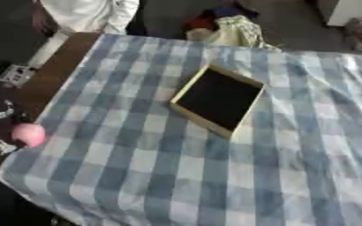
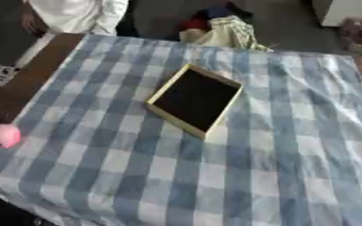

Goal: Pick up objects on the table and place them in the box.

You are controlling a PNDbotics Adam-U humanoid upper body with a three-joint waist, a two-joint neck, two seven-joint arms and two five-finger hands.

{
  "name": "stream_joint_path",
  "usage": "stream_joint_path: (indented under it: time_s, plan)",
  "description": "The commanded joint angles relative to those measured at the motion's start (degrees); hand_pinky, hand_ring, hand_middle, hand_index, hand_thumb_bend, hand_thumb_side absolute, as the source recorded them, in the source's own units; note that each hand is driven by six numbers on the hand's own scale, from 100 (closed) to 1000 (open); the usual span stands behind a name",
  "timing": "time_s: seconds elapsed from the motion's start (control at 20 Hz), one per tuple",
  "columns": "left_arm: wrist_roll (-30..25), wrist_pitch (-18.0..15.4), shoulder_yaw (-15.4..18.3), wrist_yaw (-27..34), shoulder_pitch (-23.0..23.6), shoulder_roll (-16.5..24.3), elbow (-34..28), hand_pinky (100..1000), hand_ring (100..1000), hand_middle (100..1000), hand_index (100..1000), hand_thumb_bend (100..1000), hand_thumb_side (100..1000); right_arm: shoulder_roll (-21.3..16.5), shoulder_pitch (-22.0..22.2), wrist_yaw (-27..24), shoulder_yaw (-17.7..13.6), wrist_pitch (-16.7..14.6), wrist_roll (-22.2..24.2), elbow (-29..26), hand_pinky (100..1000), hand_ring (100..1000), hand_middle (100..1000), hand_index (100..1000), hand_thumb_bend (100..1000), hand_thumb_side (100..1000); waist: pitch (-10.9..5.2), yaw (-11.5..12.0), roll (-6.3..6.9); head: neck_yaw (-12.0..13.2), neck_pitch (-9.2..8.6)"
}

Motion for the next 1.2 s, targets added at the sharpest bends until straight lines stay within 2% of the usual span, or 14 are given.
stream_joint_path:
  time_s: [0.05, 0.35, 0.5, 0.85, 1.2]
  plan:
    - [-0.79, 0.21, 1.27, 1.88, -0.82, 2.42, -1.71, 467, 644, 610, 722, 260, 102, -1.12, -0.44, -0.46, -0.31, 0.03, -0.02, -1.17, 782, 593, 678, 730, 100, 901, -0.51, 0.08, 0.13, 0.16, 0.36]
    - [-1.42, 0.63, 2.1, 4.05, -2.06, 3.06, -4.95, 436, 620, 582, 698, 258, 100, -1.44, -0.32, -0.29, -0.26, 0.0, -0.18, -1.17, 784, 594, 678, 731, 100, 901, -0.71, 0.1, 0.1, 0.14, 0.36]
    - [-1.61, 0.63, 1.97, 4.58, -3.01, 3.44, -6.39, 416, 610, 569, 686, 289, 100, -1.39, -0.31, -0.25, -0.26, 0.03, -0.2, -1.17, 783, 593, 678, 731, 100, 901, -0.72, 0.09, 0.16, 0.29, 0.36]
    - [-2.48, -0.3, 0.32, 5.41, -6.61, 3.55, -8.65, 409, 608, 572, 682, 322, 100, -1.4, -0.39, -0.28, -0.23, 0.03, -0.15, -1.17, 784, 593, 678, 731, 100, 900, -0.66, -0.16, 0.28, 0.27, 0.36]
    - [-4.01, -1.55, -1.86, 6.84, -11.38, 2.27, -10.55, 405, 605, 571, 681, 318, 100, -1.43, -0.39, -0.42, -0.15, 0.02, -0.01, -1.17, 784, 593, 678, 732, 100, 900, -0.71, -0.38, 0.31, 0.26, 0.36]
